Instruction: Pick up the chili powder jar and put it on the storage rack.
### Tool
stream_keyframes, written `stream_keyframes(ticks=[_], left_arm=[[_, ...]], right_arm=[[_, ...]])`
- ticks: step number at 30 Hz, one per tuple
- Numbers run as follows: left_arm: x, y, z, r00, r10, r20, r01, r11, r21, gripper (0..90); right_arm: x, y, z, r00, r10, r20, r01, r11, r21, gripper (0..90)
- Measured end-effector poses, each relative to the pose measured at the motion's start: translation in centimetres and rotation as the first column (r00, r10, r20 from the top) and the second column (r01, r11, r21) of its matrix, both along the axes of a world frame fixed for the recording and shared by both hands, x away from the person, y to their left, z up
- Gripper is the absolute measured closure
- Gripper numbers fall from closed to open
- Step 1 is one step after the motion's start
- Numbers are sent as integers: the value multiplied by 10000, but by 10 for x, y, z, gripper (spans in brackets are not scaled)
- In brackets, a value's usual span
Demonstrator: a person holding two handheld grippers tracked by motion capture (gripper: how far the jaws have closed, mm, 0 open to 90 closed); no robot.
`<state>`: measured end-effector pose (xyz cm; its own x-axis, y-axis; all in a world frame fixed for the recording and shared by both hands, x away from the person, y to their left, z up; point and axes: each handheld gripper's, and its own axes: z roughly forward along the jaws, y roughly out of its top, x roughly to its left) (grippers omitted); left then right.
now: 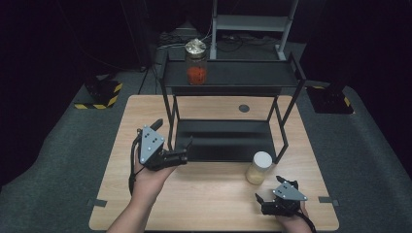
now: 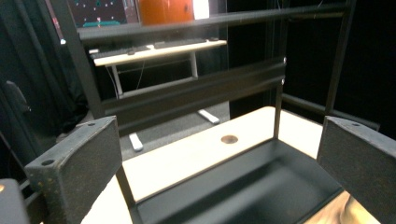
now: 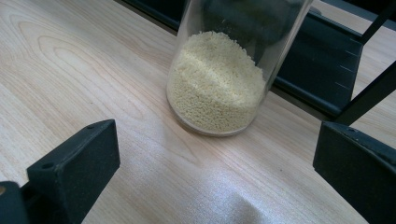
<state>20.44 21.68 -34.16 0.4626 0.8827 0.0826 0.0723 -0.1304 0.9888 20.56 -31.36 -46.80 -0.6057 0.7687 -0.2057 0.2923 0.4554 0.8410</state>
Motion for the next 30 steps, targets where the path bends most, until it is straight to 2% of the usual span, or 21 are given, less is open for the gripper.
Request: stream_keyframes(ticks=[6,11,18,23,30], left_arm=[[-7,3,-21,9996,2,-274,1,9999,109,4],[-11,8,-41,9979,-195,-625,200,9998,85,4],[-18,10,-66,9953,-56,-970,90,9993,349,4],[-22,12,-83,9903,55,-1390,32,9981,622,3],[-25,15,-107,9789,253,-2028,-89,9967,811,4]], right_arm=[[0,0,0,10000,1,4,-1,10000,-20,0],[0,1,0,10000,-6,9,6,10000,-20,0],[0,1,0,10000,-7,-5,7,10000,-38,0],[0,1,0,10000,-8,10,8,10000,-55,0],[-1,2,0,10000,12,34,-12,10000,-98,0]])
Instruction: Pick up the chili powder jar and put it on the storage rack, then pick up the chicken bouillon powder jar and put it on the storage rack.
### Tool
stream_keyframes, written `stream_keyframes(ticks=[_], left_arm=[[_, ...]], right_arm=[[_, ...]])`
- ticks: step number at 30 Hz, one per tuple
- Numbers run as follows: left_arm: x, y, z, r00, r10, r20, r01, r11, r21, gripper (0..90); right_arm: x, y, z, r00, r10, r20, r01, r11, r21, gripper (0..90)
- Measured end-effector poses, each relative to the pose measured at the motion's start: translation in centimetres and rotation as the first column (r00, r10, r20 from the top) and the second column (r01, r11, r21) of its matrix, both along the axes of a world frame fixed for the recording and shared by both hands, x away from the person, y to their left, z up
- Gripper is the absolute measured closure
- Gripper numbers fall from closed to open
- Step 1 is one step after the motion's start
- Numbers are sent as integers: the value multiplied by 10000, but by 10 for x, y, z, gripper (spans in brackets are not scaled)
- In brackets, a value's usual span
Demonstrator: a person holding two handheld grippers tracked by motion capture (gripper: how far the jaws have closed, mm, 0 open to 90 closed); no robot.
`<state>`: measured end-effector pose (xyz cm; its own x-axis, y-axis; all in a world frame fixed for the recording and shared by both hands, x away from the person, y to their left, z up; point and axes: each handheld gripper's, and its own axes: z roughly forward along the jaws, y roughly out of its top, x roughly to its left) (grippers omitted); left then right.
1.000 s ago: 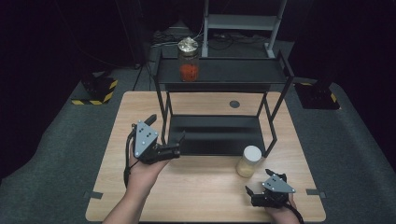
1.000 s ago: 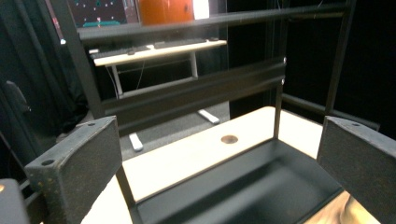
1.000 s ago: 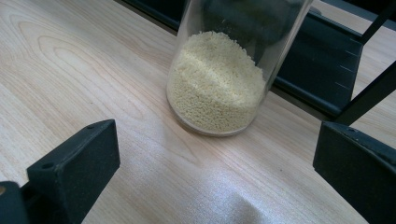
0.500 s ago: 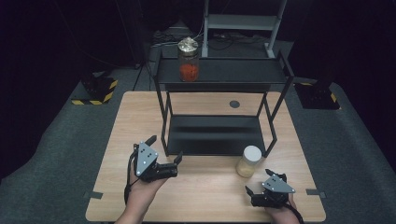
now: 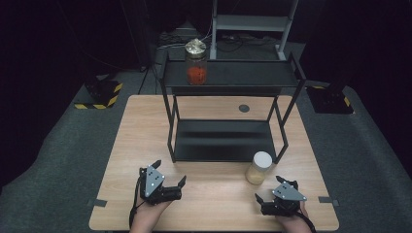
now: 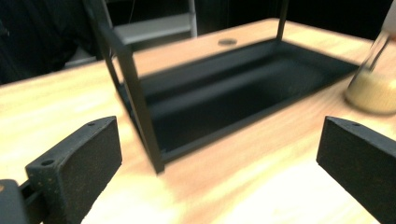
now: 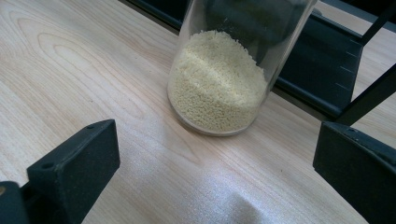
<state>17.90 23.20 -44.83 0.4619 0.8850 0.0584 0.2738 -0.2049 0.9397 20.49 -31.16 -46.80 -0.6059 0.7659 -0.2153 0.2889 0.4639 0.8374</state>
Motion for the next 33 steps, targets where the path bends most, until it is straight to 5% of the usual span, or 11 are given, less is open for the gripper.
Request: stream_keyframes(ticks=[9,17,24,33], left_arm=[[0,2,-23,9980,127,-624,-93,9985,540,4],[4,-2,-29,9941,68,-1078,52,9939,1103,4],[1,-14,-26,9949,-7,-1013,201,9813,1914,4],[1,-17,-25,9937,164,-1106,57,9806,1961,7]], right_arm=[[0,0,0,10000,-30,22,30,10000,-6,0],[-2,1,-1,9999,-35,124,35,10000,-54,0],[-2,2,-1,9999,-36,107,37,10000,-85,0],[-2,-1,-2,9998,142,159,-142,9999,-15,0]])
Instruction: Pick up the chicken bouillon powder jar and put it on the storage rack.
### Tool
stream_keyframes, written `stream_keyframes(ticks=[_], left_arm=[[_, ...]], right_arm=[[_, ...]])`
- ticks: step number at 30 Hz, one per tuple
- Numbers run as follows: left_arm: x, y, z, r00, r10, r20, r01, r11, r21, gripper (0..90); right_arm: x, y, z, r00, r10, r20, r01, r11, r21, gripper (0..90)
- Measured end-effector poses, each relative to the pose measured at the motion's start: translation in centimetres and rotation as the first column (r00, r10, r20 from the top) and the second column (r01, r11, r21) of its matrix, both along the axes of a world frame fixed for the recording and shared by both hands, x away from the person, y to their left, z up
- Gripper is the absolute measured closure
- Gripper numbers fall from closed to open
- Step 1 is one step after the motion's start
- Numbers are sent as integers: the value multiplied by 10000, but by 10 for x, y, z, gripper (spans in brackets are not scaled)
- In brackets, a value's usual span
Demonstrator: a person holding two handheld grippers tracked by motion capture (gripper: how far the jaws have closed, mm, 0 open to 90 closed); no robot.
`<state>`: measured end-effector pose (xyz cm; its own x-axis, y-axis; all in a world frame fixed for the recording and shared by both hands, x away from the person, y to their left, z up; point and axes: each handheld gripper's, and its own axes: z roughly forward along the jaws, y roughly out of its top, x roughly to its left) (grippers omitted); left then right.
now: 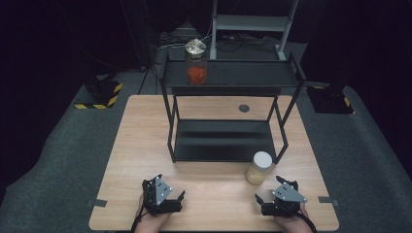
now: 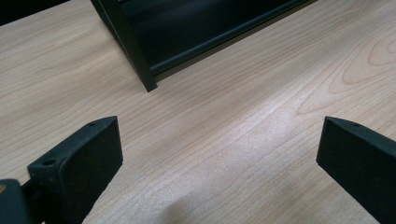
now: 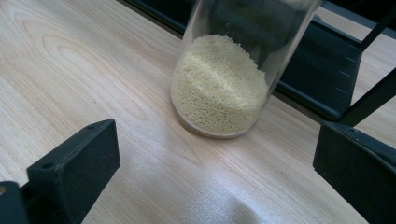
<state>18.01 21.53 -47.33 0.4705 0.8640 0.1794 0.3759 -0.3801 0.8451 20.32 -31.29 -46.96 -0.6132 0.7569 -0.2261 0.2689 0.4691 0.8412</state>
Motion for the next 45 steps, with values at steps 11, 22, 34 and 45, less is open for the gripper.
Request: stream_keyframes(ticks=[11,22,34,45], left_arm=[[5,4,3,9995,-154,-278,151,9998,-119,9],[7,7,3,9990,-197,-410,184,9993,-311,9],[7,10,3,9988,-211,-434,190,9987,-482,9],[7,14,2,9989,-295,-377,270,9975,-646,9]], right_arm=[[-4,-3,-3,9998,-62,204,56,9996,269,0],[-8,-8,-2,9987,-201,460,170,9975,680,0],[-11,-9,4,9981,-367,493,303,9917,1249,0],[-4,-6,12,9970,-518,579,403,9819,1851,0]])
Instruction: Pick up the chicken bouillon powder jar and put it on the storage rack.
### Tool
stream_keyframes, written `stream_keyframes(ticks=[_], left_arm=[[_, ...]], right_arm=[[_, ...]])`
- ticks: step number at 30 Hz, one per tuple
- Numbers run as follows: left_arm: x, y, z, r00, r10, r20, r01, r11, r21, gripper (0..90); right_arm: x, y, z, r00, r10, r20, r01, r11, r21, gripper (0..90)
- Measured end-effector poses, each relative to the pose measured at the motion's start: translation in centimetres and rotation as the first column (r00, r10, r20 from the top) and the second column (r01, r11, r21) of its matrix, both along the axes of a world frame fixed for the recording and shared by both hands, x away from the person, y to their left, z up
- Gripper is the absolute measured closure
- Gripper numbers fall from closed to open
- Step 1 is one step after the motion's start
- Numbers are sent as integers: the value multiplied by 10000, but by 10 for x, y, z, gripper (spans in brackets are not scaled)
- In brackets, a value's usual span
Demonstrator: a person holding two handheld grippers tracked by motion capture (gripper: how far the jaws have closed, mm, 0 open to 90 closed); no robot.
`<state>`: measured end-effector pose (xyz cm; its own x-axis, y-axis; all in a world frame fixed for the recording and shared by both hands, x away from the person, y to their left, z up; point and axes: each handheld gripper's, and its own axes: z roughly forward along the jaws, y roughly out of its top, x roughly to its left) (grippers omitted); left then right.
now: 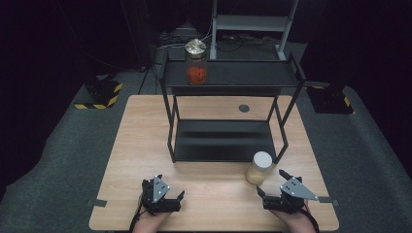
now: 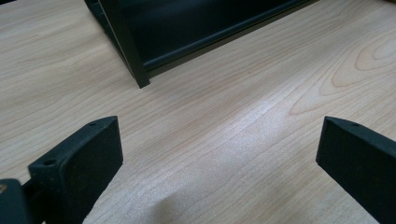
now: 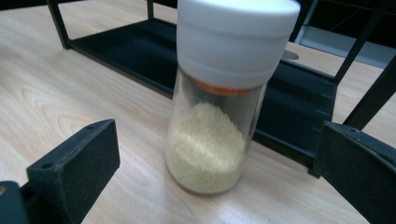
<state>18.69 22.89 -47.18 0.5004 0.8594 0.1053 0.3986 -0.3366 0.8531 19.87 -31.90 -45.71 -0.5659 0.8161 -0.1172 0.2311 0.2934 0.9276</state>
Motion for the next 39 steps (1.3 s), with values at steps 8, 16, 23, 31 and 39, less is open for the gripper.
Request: stream_keyframes(ticks=[8,16,23,31,39], left_arm=[[0,3,-1,10000,-46,10,47,9999,-160,9],[0,5,-1,10000,-85,-1,85,9996,-268,9],[0,6,-1,10000,-72,-2,72,9995,-303,9],[0,6,-1,9999,-105,18,106,9996,-262,9],[0,7,-2,9999,-112,27,113,9994,-321,9]], right_arm=[[10,8,7,9999,-68,75,67,9998,187,0],[20,14,11,9998,-105,142,101,9996,261,0],[29,17,8,9991,-391,138,383,9980,496,0],[34,13,1,9994,-354,34,349,9940,1036,87],[39,9,-6,10000,-56,67,45,9869,1615,266]])
